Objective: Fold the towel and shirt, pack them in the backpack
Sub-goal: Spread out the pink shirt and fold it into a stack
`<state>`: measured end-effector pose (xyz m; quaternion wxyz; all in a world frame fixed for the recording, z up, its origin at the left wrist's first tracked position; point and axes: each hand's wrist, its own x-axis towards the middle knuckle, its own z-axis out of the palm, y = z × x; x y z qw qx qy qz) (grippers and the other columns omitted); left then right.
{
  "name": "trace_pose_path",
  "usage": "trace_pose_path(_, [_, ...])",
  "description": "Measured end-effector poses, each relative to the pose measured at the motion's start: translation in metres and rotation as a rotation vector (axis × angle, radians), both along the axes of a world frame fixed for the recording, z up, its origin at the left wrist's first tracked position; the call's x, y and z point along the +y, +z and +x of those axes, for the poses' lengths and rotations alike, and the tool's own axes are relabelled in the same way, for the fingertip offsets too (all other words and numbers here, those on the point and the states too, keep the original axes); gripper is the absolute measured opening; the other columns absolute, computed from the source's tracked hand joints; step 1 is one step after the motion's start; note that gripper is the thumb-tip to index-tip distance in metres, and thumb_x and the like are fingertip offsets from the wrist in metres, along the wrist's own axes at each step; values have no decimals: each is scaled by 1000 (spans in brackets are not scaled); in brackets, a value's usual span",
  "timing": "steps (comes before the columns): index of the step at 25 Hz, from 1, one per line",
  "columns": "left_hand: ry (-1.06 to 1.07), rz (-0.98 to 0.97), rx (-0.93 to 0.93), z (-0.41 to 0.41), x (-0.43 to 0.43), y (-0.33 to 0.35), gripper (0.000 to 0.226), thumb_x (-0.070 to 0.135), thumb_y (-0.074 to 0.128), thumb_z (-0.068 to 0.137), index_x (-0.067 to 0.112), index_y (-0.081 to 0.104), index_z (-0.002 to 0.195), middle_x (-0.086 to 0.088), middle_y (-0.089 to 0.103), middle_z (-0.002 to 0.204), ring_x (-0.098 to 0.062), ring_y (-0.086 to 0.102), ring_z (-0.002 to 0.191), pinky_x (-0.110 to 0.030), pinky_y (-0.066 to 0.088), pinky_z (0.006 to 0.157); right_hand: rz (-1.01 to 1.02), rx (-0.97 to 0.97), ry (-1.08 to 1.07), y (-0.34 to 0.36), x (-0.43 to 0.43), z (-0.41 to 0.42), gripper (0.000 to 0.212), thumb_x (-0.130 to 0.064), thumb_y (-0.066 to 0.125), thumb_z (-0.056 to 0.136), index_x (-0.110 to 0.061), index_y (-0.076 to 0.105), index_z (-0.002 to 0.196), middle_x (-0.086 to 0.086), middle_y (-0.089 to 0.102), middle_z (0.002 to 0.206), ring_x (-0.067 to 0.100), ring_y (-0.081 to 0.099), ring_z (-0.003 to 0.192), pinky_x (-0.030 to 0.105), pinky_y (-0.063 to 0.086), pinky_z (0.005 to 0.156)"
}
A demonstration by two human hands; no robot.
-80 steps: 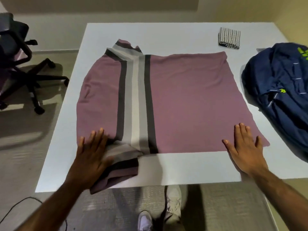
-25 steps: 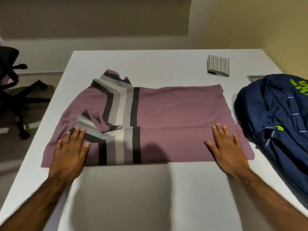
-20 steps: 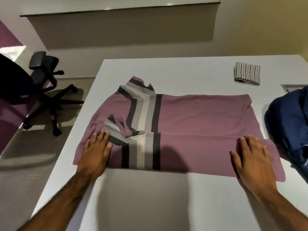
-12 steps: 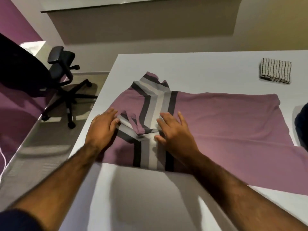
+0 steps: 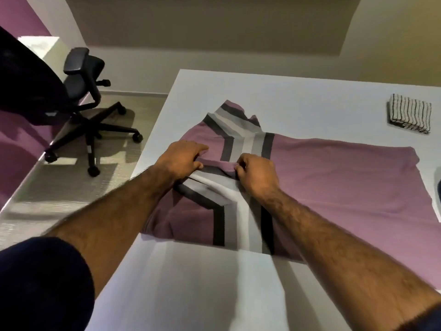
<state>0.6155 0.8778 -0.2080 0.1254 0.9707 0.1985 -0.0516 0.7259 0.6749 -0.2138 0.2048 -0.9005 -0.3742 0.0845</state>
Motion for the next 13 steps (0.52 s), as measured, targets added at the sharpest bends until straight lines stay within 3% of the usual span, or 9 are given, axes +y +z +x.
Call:
trace_pose_path(2, [-40,54,17,8,1,-2,31,34,73,92,24,69,120,-2,64,119,-21,59,104,-34,47,93,-23,65,-57,-1,4,7,16,-32,62,99,-19,72,98,1,72,92,23,65,88,48,53,94])
trace_pose_path(4, [-42,27,20,13,3,-1,10,33,69,95,25,65,100,-1,65,107,-17,57,91,-31,45,82,-75,90,-44,-2,9,9,14,-31,63,98,-20,70,100,1,71,94,24,65,89,49,54,92])
trace_pose_path(8, [-113,19,110,11,18,5,30,40,73,91,27,59,114,6,63,105,-18,57,94,-37,48,89,-171,160,45,0,13,4,28,-33,73,91,-22,70,116,2,73,110,24,66,102,47,50,102])
trace_pose_path(11, [-130,40,122,9,22,11,13,30,69,92,24,58,89,2,62,95,-19,56,87,-33,44,78,-211,86,30,1,14,4,28,-31,74,91,-21,73,117,2,75,111,23,66,102,45,49,103])
trace_pose_path(13, [-70,-83,-3,8,19,19,9,19,60,94,23,54,89,-1,63,93,-21,59,85,-34,48,75,-159,74,-29,7,10,5,26,-28,73,91,-19,73,115,2,75,107,24,66,99,45,51,99])
